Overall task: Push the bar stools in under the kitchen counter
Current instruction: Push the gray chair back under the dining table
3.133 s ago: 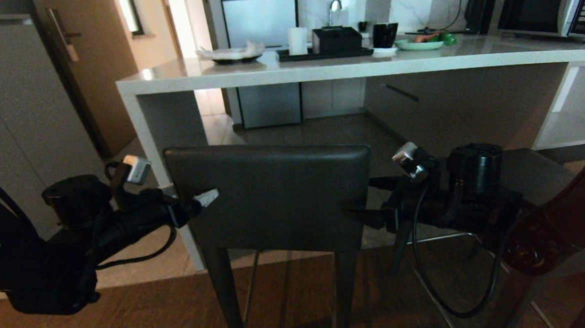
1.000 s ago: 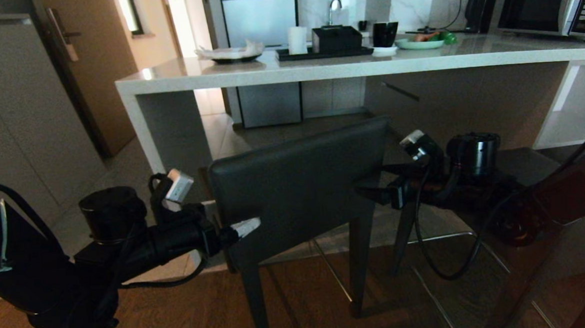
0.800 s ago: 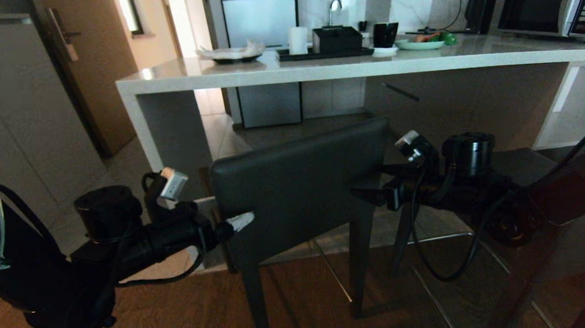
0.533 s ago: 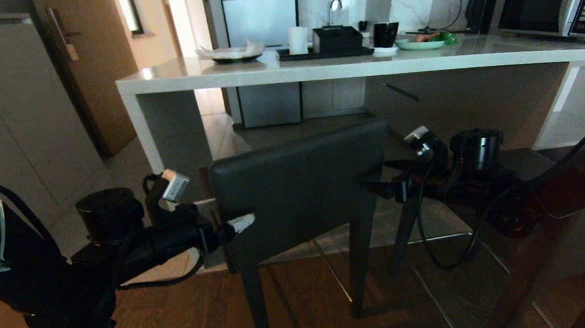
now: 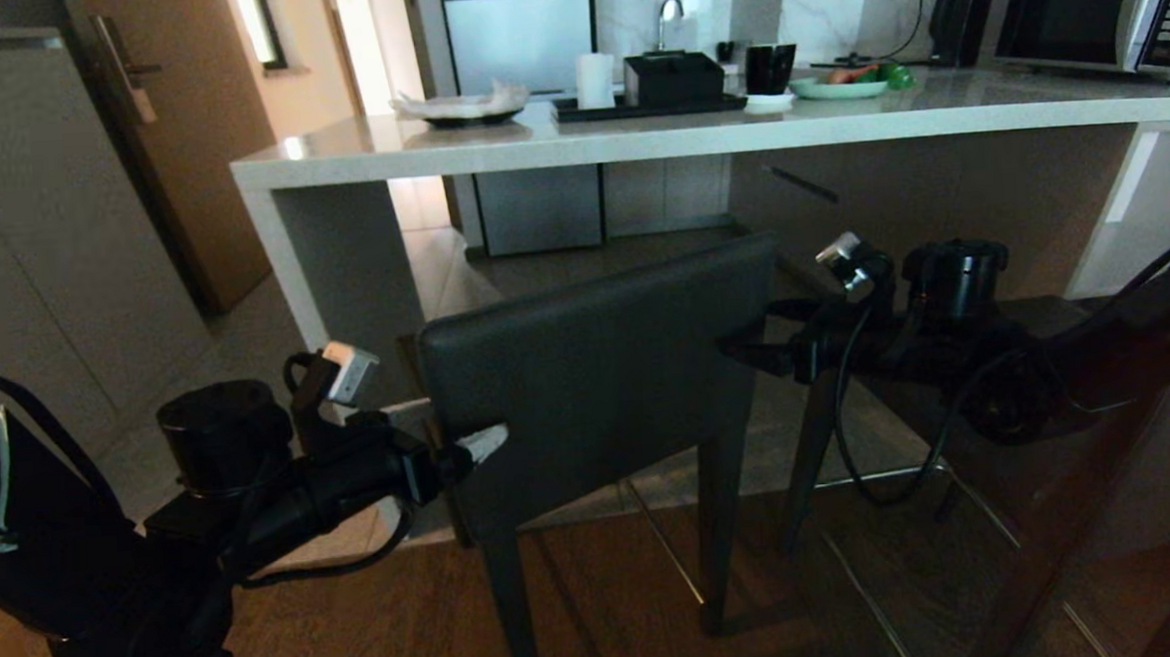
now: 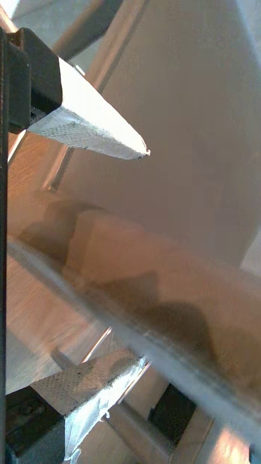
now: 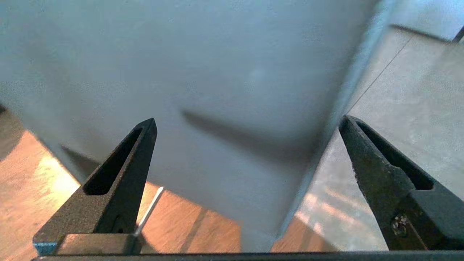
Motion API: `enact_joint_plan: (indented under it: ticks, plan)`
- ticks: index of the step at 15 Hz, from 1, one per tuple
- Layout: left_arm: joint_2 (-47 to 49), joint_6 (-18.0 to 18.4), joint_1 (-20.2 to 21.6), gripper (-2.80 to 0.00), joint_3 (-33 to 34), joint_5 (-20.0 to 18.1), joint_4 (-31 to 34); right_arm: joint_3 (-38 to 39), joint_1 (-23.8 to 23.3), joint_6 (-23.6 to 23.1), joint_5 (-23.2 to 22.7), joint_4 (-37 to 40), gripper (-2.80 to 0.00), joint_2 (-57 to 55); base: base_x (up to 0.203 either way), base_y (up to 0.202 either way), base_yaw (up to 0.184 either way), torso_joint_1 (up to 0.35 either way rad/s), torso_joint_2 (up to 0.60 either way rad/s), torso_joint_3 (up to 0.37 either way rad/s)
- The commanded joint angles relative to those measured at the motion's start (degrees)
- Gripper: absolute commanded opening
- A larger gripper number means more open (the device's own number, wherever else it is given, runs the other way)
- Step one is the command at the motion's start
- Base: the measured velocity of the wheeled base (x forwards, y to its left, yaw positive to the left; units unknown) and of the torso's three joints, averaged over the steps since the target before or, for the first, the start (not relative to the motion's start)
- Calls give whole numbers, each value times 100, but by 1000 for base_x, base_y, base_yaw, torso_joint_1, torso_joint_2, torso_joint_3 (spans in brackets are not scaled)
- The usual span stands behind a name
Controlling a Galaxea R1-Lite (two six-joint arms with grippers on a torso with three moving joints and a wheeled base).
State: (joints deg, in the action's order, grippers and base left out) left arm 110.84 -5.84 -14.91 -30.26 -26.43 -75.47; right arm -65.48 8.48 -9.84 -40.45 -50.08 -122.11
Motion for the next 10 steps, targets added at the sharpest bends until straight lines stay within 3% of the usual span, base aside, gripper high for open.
enact_joint_plan:
  ticks: [1,3,10]
  plan:
    - [60,-20,-3,0,-102,75,-44,-171,89,-1,-104,-28,0,-152,0,0,0,0,0,0]
    - [203,-54,-54,0,-316,355,-39,-145,235,-5,-234,-58,0,-181,0,0,0,0,0,0]
    - [598,-56,-213,0,-906,506,-29,868,396,11,-561,-798,0,100,0,0,0,0,0,0]
